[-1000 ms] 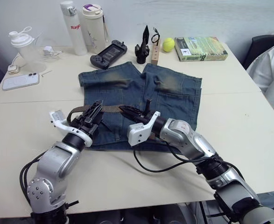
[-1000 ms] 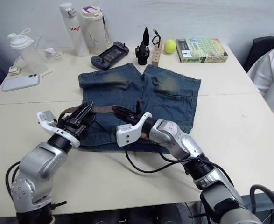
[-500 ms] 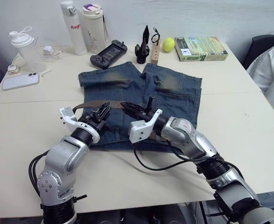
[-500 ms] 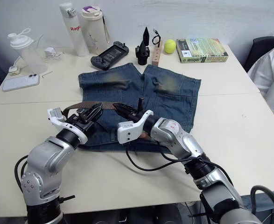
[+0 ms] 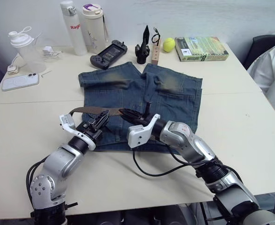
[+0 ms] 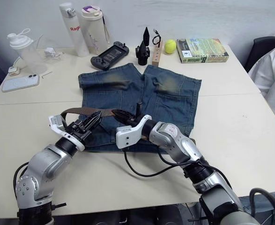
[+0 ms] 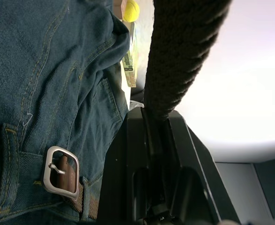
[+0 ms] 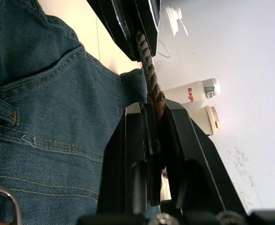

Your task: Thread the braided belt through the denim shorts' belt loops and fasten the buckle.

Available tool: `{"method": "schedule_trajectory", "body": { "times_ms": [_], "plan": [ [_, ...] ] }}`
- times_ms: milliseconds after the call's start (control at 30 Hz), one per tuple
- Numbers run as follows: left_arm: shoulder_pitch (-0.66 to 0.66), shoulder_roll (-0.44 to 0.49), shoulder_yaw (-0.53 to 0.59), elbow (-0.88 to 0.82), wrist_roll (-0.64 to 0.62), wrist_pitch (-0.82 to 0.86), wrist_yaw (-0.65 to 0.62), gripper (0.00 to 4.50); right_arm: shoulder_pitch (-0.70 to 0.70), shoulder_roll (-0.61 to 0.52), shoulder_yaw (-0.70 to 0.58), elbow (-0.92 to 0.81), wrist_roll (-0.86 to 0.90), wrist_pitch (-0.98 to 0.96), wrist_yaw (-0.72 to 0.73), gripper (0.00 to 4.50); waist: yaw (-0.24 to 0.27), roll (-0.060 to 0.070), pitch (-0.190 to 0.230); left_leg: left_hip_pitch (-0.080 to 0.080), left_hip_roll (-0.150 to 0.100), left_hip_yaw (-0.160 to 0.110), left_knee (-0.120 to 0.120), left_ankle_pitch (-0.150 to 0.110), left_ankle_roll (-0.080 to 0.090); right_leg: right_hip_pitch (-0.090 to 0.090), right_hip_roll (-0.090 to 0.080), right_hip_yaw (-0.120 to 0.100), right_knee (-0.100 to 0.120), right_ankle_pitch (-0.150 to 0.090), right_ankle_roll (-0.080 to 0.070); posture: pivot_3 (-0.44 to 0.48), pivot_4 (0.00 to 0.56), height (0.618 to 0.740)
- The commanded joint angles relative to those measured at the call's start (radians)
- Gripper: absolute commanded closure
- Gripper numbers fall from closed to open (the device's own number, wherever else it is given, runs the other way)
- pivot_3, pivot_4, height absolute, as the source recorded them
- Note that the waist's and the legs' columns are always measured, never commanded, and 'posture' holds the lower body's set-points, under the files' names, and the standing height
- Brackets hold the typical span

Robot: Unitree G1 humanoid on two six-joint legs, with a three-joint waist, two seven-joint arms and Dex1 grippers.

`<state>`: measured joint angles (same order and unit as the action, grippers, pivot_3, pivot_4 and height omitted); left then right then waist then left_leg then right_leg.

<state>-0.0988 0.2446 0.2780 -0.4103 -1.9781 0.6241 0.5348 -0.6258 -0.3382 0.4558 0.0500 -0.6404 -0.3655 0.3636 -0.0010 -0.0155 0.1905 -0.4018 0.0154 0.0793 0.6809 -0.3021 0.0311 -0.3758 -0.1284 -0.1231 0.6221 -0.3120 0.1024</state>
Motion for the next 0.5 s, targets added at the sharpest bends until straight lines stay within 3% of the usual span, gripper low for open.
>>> {"method": "schedule_trajectory", "body": {
  "times_ms": [33,100,333,367,500],
  "plan": [
    [0.018,0.013,0.096,0.032,0.006,-0.015,-0.045,4.08,0.003,-0.007,-0.027,-0.043,0.024,-0.007,-0.002,4.50,0.000,0.000,0.000,0.000,0.000,0.000,0.000,0.000,0.000,0.000,0.000,0.000,0.000,0.000,0.000,0.000,0.150,0.720],
    [0.019,0.011,0.112,0.043,0.006,-0.009,-0.066,3.37,0.003,-0.008,-0.028,-0.042,0.026,-0.007,0.000,4.50,-0.001,0.000,0.000,0.000,0.000,0.000,0.000,0.000,0.000,0.000,0.000,0.000,0.000,0.000,0.000,0.000,0.150,0.720],
    [0.022,0.017,0.151,0.090,0.006,0.035,-0.081,0.23,0.006,-0.009,-0.029,-0.045,0.031,-0.001,0.007,4.50,0.001,0.000,0.000,0.000,0.000,0.000,-0.001,0.000,0.000,0.000,-0.001,0.000,-0.001,0.000,0.000,0.000,0.150,0.720],
    [0.021,0.018,0.155,0.096,0.006,0.046,-0.089,0.04,0.006,-0.010,-0.029,-0.045,0.031,-0.001,0.008,4.50,0.001,0.000,0.000,0.000,0.000,0.000,-0.001,0.000,0.000,0.000,-0.001,0.000,-0.001,0.000,0.000,0.000,0.150,0.720],
    [0.019,0.038,0.159,0.121,0.006,0.115,-0.133,0.04,0.004,-0.008,-0.029,-0.044,0.031,0.002,0.008,4.50,0.000,0.000,0.000,0.000,0.000,0.000,-0.001,0.000,0.000,0.000,-0.001,0.000,0.000,0.000,0.000,0.000,0.150,0.720]
  ]
}}
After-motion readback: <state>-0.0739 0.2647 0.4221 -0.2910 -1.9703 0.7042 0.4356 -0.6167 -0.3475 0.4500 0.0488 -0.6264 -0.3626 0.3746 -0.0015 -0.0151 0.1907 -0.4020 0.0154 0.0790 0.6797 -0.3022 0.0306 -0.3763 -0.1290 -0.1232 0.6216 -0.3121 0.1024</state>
